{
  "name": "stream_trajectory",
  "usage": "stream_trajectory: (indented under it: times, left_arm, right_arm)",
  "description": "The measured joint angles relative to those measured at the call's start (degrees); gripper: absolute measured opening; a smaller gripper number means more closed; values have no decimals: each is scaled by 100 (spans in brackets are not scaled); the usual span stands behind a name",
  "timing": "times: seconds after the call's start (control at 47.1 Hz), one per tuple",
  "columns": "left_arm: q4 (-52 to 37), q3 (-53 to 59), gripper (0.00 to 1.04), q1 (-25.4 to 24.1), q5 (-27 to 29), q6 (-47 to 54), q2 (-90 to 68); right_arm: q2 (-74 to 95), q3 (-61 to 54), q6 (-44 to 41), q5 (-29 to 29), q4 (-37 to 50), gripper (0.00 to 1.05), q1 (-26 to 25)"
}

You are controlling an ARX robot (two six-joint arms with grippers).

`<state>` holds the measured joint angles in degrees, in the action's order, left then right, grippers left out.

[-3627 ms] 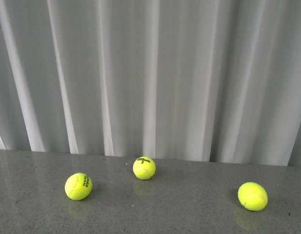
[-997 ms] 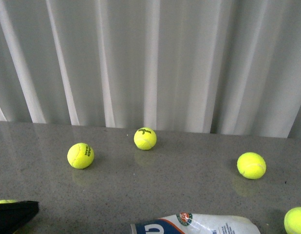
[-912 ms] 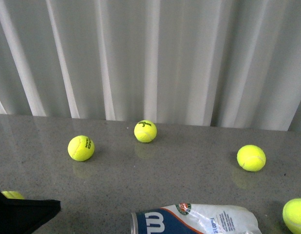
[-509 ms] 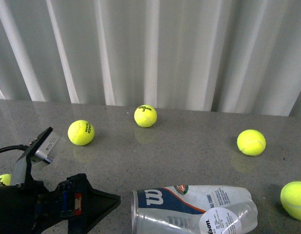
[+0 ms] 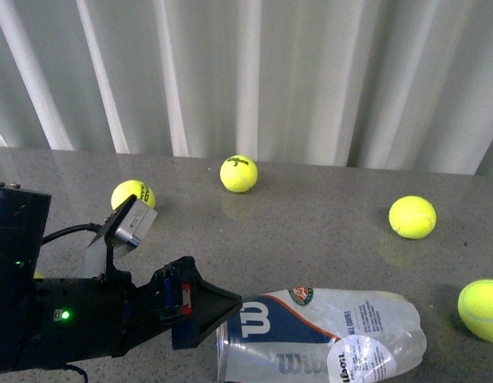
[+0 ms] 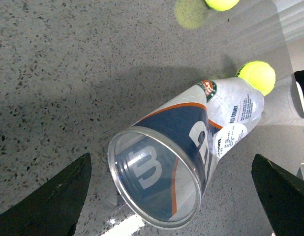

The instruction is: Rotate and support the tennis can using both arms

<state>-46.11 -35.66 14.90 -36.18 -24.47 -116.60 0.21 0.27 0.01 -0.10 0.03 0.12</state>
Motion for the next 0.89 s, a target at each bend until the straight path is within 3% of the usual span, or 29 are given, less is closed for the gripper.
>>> stream_trajectory:
  times: [0.509, 0.891]
  left_arm:
    - [-393, -466, 98, 511, 66, -896, -713]
    - [181, -776, 34, 573, 63, -1154, -667]
  right_arm:
    - [0, 0, 0, 0, 0, 98, 0]
    - [0, 0, 0, 2, 0, 98, 0]
